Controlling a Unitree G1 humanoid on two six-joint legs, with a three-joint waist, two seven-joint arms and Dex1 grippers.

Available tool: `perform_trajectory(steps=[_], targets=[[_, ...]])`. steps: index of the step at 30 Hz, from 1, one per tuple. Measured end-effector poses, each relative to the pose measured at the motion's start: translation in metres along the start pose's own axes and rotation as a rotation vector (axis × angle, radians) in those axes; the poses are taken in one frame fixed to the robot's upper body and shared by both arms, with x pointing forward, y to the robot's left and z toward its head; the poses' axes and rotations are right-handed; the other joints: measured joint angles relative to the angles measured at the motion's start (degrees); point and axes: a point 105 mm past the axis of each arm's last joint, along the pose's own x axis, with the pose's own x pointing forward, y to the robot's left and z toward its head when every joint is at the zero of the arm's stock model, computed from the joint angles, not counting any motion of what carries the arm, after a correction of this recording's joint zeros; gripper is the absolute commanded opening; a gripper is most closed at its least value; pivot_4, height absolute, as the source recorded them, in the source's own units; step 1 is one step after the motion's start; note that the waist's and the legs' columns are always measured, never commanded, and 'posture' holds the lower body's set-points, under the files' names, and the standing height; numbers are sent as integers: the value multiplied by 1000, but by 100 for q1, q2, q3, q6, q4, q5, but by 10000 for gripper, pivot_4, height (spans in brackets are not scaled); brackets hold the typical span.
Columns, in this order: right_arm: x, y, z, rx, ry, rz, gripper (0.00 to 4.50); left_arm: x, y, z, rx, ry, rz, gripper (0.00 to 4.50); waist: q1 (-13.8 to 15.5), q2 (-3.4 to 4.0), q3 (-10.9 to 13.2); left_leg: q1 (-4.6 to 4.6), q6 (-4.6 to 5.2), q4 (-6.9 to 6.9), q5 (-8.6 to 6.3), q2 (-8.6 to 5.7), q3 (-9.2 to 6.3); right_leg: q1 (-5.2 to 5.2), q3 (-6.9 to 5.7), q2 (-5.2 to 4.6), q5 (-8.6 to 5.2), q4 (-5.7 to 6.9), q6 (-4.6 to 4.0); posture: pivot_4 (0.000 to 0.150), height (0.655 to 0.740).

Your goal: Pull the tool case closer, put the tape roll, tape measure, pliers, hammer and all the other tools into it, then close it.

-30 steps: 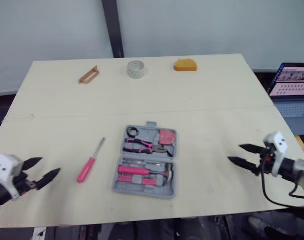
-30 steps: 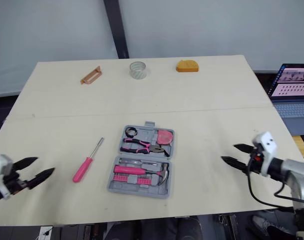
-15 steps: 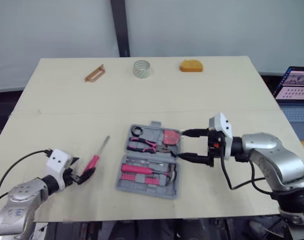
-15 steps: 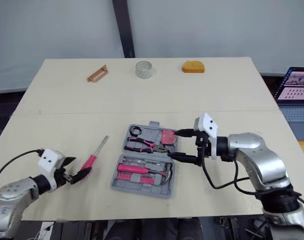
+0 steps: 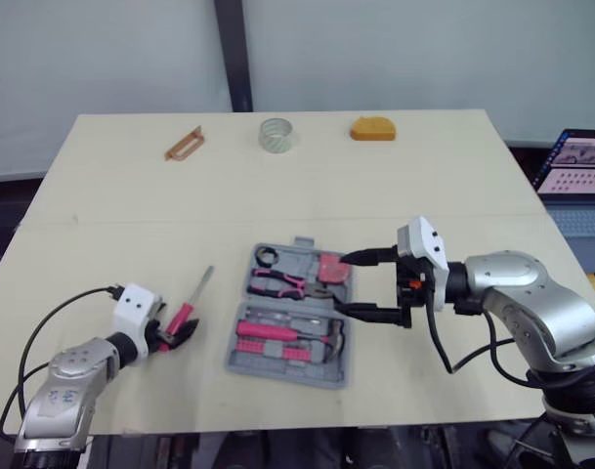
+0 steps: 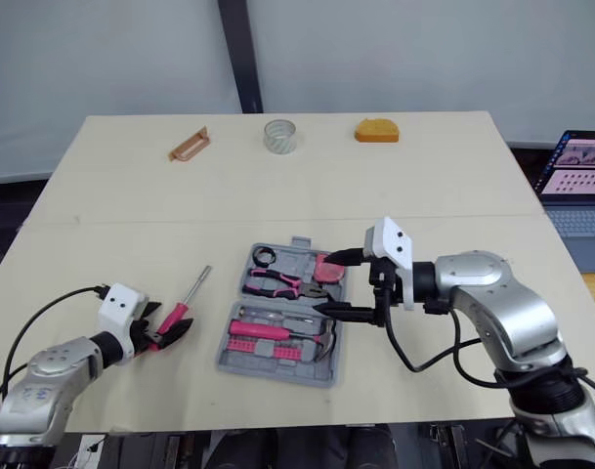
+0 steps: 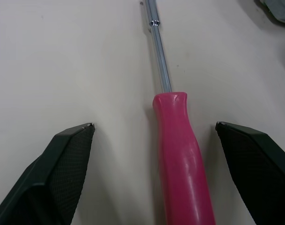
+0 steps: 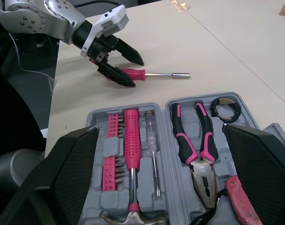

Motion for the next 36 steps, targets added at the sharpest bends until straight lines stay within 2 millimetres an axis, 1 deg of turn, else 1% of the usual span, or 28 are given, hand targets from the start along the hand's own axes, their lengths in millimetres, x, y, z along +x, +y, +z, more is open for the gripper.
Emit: perform_trajectory(steps=[2,4,6,8,9,11,12,17,21,23,25,26,29,31,34,36], targets=[[1,1,-1,1,3,4,44678,2,-1,1,4,-1,-1,45000,20,0,0,0,0,3,0,0,0,1,1,0,0,1,0,1500,7400],[1,1,-1,1,4,7,45000,4,-2,3,3,-3,1,39458,40,0,0,0,0,4,0,0,0,1,1,0,0,2,0,1500,7400],[2,1,-1,1,5,9,45000,6,0,3,7,-1,16,31682,60,0,0,0,0,4,0,0,0,1,1,0,0,2,0,1500,7400],[2,1,-1,2,6,10,45000,7,1,4,8,1,19,22093,72,0,0,0,0,4,0,0,0,1,2,0,0,2,0,1500,7400],[2,1,-1,2,6,10,45000,7,1,3,9,2,21,16502,76,0,0,0,0,4,0,0,0,1,1,0,0,2,0,1500,7400],[2,1,-1,3,6,10,45000,8,2,3,10,1,24,7255,78,0,0,1,0,4,0,0,1,1,2,0,0,2,0,1500,7400],[2,1,-1,2,7,10,45000,8,2,3,10,1,22,6311,79,0,0,1,0,4,0,0,1,1,2,0,0,2,0,1500,7400],[0,1,-3,3,20,6,45000,7,4,4,28,-7,11,6419,81,0,0,1,0,4,0,0,1,1,1,0,0,2,0,1500,7400],[-3,0,-4,2,30,-2,45000,0,5,7,86,8,-51,6419,73,-3,2,-2,0,3,0,0,1,-2,0,0,0,1,0,1500,7400],[-7,-1,-4,-2,38,-15,45000,-5,7,15,139,9,-94,6419,75,-11,7,-3,0,3,0,0,1,-3,0,0,0,0,0,1500,7400],[-10,-2,-5,-5,52,-19,45000,-10,10,29,207,-3,-140,6419,98,-15,10,-5,0,4,0,0,1,-3,0,0,0,-1,0,1500,7400],[-12,-1,-7,-3,62,-14,45000,-14,8,43,258,-22,-188,6419,116,-16,10,-5,0,4,0,0,1,-3,0,0,0,-2,0,1500,7400],[-18,3,-15,13,95,-2,45000,-24,-6,71,391,-48,-332,6419,124,-19,13,-8,1,3,-2,-1,1,-3,0,0,0,-4,0,1500,7400],[-24,7,-22,22,129,9,45000,-29,-20,83,493,-26,-445,6419,123,-19,14,-8,1,3,-2,0,2,-4,-1,0,0,-5,0,1500,7400],[-33,11,-31,38,172,19,45000,-33,-36,90,597,18,-574,6419,120,-17,15,-5,1,2,-2,0,5,-3,1,0,0,-3,0,1500,7400],[-38,15,-34,43,190,23,45000,-29,-48,90,665,66,-653,6419,111,-17,17,-5,2,2,-2,0,6,-4,1,1,0,-2,0,1500,7400]])
